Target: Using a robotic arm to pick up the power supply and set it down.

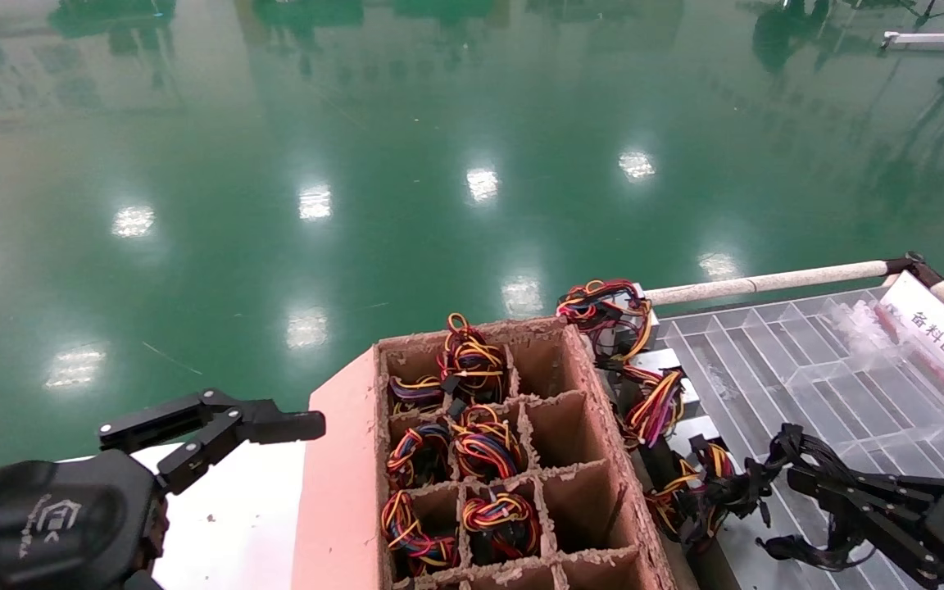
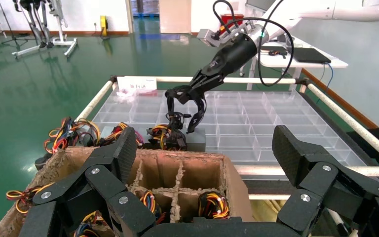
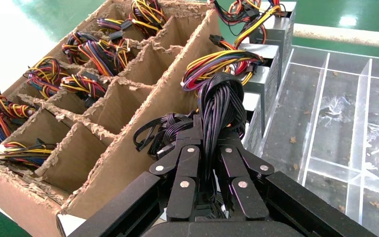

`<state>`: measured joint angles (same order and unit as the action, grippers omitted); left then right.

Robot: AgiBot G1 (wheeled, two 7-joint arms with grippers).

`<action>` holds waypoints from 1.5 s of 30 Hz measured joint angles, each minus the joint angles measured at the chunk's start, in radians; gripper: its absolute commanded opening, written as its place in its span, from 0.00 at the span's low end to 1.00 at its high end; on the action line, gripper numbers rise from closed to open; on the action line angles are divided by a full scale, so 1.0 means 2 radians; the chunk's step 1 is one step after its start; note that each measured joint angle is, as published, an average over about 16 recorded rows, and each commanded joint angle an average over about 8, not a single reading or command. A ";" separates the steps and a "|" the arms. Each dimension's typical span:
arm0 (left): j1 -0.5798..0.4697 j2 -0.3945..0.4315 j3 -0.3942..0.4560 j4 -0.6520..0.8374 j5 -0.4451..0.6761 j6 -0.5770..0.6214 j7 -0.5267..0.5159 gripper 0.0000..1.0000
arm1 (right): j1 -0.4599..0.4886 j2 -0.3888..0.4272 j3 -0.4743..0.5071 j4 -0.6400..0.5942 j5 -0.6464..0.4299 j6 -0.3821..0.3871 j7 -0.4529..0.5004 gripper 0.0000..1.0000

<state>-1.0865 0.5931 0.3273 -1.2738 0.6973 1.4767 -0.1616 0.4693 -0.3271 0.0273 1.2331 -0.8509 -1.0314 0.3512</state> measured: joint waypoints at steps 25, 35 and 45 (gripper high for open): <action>0.000 0.000 0.000 0.000 0.000 0.000 0.000 1.00 | 0.047 -0.022 -0.027 0.044 -0.009 0.005 0.019 1.00; 0.000 0.000 0.000 0.001 0.000 0.000 0.000 1.00 | 0.084 -0.041 -0.045 0.042 -0.001 -0.022 0.010 1.00; 0.000 0.000 0.000 0.001 0.000 0.000 0.000 1.00 | 0.127 -0.061 -0.066 0.039 0.011 -0.064 -0.008 1.00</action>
<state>-1.0868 0.5930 0.3282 -1.2724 0.6964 1.4767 -0.1609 0.7228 -0.4484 -0.1048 1.3114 -0.8291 -1.1585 0.3353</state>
